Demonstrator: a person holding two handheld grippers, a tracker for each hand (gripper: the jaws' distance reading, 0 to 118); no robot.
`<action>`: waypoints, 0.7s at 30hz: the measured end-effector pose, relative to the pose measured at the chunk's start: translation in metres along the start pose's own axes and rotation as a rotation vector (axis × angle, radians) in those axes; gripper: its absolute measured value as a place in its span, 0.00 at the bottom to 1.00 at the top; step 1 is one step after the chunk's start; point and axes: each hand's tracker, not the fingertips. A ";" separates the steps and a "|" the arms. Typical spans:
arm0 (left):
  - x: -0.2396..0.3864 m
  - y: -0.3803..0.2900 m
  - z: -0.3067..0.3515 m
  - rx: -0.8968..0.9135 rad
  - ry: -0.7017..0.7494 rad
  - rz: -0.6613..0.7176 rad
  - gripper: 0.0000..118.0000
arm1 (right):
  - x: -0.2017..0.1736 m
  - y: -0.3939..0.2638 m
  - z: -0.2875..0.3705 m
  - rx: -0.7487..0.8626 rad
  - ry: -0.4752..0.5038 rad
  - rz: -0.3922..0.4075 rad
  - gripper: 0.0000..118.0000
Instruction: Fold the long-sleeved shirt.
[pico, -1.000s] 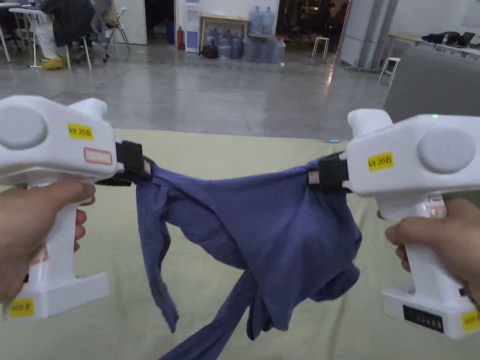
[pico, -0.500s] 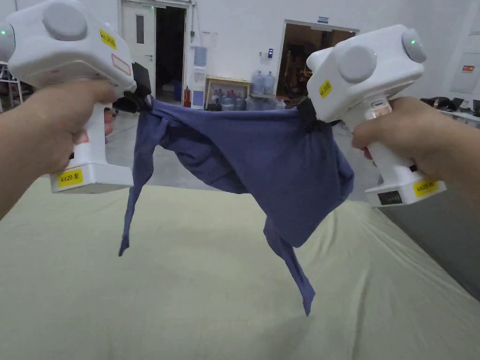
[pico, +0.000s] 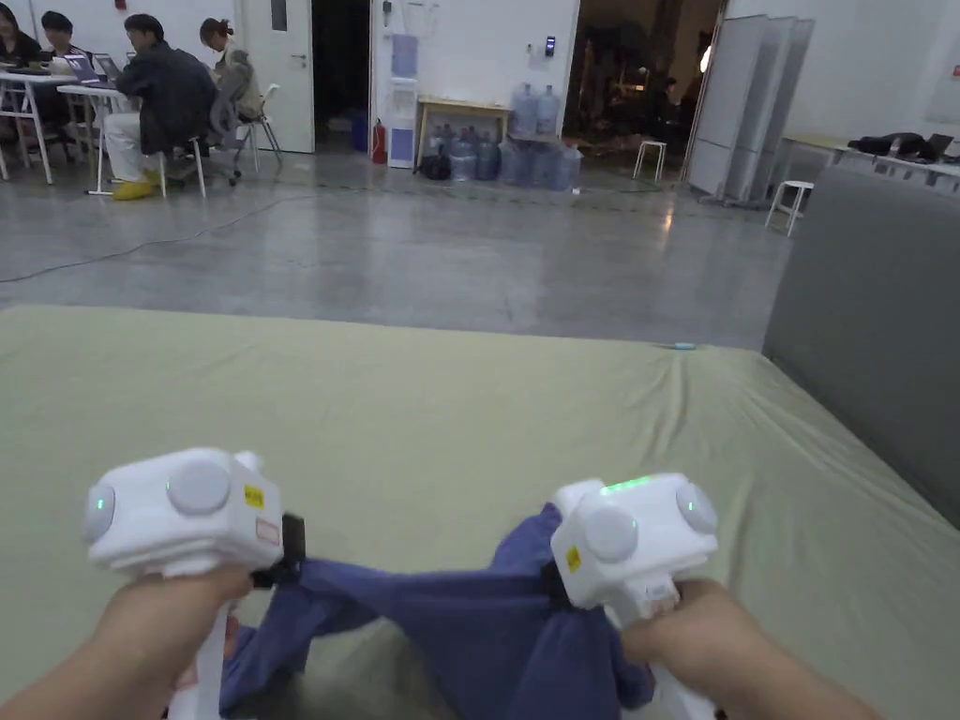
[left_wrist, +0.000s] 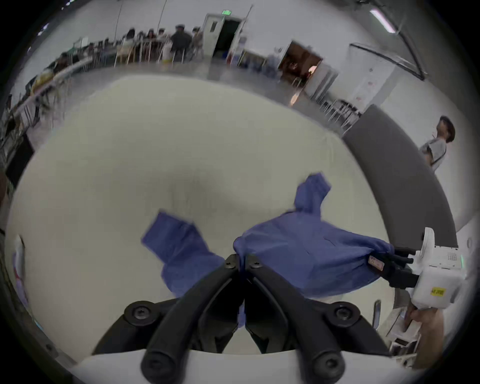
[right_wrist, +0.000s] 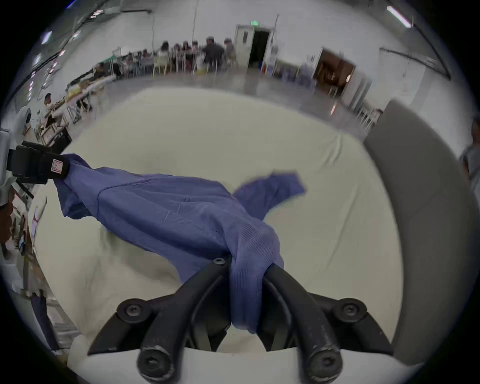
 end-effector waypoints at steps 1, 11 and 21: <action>-0.007 -0.016 -0.008 -0.031 0.001 0.008 0.00 | -0.003 -0.016 -0.007 -0.006 0.018 -0.004 0.07; -0.044 -0.135 0.045 -0.030 -0.031 -0.144 0.00 | -0.030 -0.145 0.035 0.060 0.034 0.073 0.07; -0.082 -0.246 0.039 -0.185 0.058 -0.183 0.00 | -0.077 -0.245 0.012 -0.070 0.047 0.102 0.07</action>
